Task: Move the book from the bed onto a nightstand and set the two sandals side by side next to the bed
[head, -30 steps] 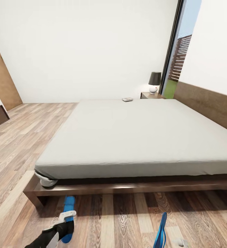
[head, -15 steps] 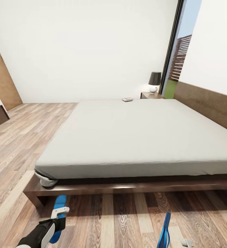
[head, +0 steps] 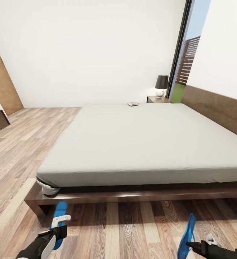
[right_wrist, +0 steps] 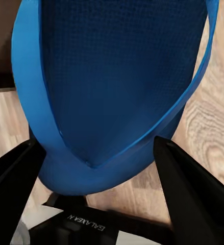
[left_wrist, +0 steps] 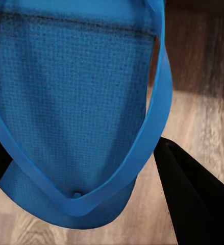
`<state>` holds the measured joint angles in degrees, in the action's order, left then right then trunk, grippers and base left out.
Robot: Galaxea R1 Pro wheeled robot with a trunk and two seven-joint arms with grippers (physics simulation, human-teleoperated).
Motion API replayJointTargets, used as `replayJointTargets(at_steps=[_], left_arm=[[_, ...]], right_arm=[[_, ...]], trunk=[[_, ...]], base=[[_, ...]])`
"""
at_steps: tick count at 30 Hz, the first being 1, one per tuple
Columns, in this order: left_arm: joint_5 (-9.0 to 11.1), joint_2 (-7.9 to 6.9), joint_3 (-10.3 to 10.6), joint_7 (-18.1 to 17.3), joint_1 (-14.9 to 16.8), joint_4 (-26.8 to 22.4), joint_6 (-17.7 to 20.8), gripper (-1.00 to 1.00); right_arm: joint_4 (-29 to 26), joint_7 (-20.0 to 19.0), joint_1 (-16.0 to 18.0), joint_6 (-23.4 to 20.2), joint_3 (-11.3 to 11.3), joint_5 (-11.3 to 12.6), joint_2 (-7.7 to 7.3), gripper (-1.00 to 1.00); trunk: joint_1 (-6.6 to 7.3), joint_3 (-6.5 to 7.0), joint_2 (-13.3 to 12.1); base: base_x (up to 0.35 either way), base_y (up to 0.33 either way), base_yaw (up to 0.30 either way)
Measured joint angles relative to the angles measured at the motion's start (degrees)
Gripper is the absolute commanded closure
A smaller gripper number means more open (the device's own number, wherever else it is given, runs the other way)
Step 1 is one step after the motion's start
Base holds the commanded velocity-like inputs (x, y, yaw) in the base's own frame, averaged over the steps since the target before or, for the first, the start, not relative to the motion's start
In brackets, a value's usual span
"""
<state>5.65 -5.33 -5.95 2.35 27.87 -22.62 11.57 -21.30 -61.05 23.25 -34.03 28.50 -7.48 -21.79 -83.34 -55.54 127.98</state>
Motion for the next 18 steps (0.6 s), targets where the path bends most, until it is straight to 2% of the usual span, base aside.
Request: replayJointTargets(at_steps=[2, 5, 9, 18], left_arm=[[0.04, 0.43, 0.0, -0.03, -0.01, 0.03, -0.04, 1.0], [0.04, 1.22, 0.01, -0.06, -0.01, 0.06, -0.01, 1.0], [0.0, 2.06, 0.0, -0.05, -0.09, 0.44, 0.01, 1.0], [-0.21, 3.44, 0.16, -0.05, -0.1, 2.44, 0.12, 1.0]], right_arm=[[-2.06, 0.01, 0.03, -1.13, -0.02, 1.79, 0.01, 1.0], [-3.21, -0.03, 0.08, -1.64, -0.09, 2.97, 0.02, 1.0], [-3.57, -0.05, 0.15, -1.8, -0.1, 3.39, -0.04, 1.0], [-3.62, -0.01, 0.16, -1.79, -0.13, 3.33, -0.05, 1.0]], trunk=[[0.0, 0.0, 0.0], [0.0, 0.0, 0.0], [0.0, 0.0, 0.0], [-1.97, -1.61, 3.59]], base=[[0.0, 0.0, 0.0], [0.0, 0.0, 0.0], [0.0, 0.0, 0.0], [0.0, 0.0, 0.0]])
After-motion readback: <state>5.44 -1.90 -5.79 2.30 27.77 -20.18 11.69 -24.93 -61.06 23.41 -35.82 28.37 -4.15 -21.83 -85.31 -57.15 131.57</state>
